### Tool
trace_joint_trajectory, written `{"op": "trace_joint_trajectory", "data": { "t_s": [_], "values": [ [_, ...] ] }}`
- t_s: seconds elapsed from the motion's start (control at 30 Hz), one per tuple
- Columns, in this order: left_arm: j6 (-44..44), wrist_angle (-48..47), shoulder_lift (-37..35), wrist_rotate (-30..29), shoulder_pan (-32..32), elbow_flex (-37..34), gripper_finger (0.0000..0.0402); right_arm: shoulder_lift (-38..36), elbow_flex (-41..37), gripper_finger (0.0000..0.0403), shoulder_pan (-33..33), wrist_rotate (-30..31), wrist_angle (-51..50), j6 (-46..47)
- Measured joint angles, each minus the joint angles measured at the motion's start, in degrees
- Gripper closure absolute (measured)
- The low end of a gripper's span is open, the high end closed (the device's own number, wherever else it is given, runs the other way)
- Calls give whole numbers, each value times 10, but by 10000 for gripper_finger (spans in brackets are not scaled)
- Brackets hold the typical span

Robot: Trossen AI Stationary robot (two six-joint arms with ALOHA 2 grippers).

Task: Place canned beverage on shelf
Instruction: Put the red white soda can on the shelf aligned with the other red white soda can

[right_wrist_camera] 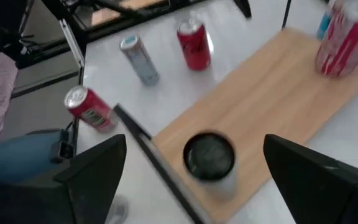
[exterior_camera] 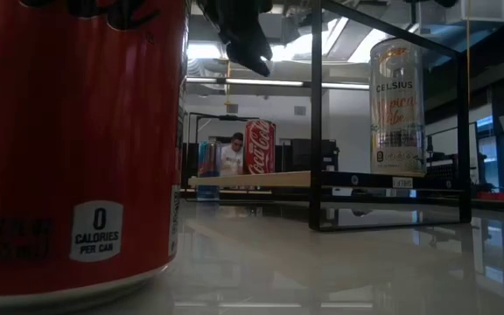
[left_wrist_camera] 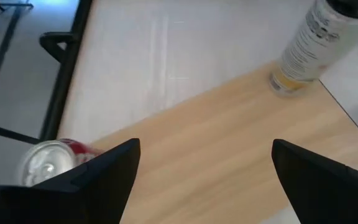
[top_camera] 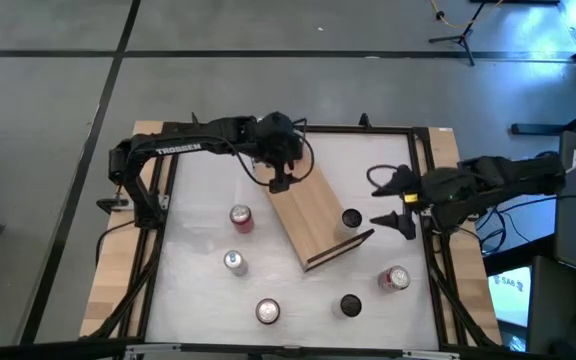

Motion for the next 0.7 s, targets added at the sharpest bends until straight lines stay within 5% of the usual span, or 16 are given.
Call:
{"op": "trace_joint_trajectory", "data": {
  "t_s": [0.7],
  "values": [
    [-14, 51, -30, -12, -29, -46, 49, 124, 0, 29, 234, -18, -70, 337]
  ]
}}
